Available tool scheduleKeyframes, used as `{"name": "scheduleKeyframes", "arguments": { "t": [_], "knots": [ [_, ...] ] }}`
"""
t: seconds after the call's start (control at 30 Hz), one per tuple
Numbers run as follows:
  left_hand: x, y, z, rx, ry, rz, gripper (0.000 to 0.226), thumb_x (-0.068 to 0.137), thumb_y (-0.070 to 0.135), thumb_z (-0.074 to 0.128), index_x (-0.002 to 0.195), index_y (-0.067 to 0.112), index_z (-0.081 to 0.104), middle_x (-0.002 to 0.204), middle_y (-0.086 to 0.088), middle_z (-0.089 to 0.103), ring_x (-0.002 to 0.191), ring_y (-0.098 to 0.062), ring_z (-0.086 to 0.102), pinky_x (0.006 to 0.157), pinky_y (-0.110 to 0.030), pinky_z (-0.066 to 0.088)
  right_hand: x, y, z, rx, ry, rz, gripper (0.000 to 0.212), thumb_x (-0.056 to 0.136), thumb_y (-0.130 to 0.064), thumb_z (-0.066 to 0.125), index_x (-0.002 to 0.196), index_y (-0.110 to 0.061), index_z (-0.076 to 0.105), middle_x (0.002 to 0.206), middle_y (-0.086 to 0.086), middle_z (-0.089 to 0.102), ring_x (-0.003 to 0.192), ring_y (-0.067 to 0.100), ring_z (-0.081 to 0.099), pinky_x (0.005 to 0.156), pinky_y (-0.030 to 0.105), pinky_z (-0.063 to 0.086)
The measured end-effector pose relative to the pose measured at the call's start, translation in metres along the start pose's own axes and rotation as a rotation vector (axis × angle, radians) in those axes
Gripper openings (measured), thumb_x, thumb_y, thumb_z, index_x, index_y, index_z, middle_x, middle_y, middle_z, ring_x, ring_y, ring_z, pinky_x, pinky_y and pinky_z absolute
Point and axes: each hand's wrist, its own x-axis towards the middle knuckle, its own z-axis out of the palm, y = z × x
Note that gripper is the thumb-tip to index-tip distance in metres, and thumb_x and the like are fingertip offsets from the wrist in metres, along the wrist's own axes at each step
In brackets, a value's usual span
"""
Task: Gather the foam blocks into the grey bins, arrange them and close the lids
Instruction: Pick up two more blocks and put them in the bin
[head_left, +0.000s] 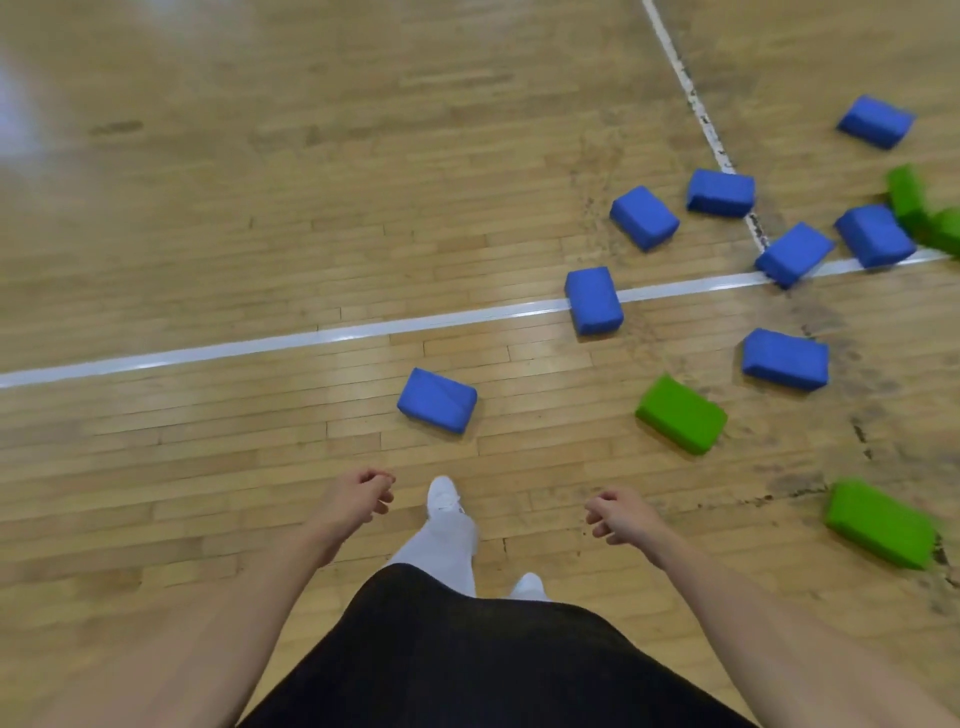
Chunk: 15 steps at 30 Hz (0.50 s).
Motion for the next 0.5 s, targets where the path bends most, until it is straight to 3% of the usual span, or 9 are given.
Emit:
{"name": "scheduleKeyframes", "arguments": {
  "t": [0.3,0.37,0.5],
  "knots": [
    [0.118,0.043,-0.045,0.022,-0.074,-0.077,0.018,0.095,0.021,0.047,0.096,0.016,0.065,0.092,-0.007,0.066,0.078,-0.017,0.060,0.072,-0.029,0.045,0.083,-0.117,0.001,-0.179,-0.086,0.001,0.011,0.089,-0.022,0.053,0.083,-0.016,0.060,0.086,0.004,0.067,0.071,0.016,0.060,0.067,0.032,0.047],
    [0.151,0.060,-0.046,0.047,-0.062,-0.051,0.019,0.095,0.020,0.048,0.097,0.015,0.065,0.091,-0.007,0.067,0.074,-0.015,0.059,0.066,-0.025,0.044,0.110,-0.149,-0.001,-0.221,-0.096,-0.079,0.010,0.090,-0.024,0.055,0.087,-0.017,0.061,0.089,0.002,0.067,0.079,0.018,0.063,0.075,0.035,0.050],
    [0.232,0.085,-0.014,0.083,-0.082,0.026,0.019,0.095,0.017,0.046,0.100,0.016,0.064,0.089,-0.004,0.067,0.077,-0.015,0.060,0.063,-0.022,0.042,0.184,-0.194,0.007,-0.341,-0.106,-0.247,0.018,0.093,-0.030,0.055,0.103,-0.019,0.065,0.097,-0.006,0.063,0.092,0.013,0.058,0.074,0.025,0.042]
  ]
}}
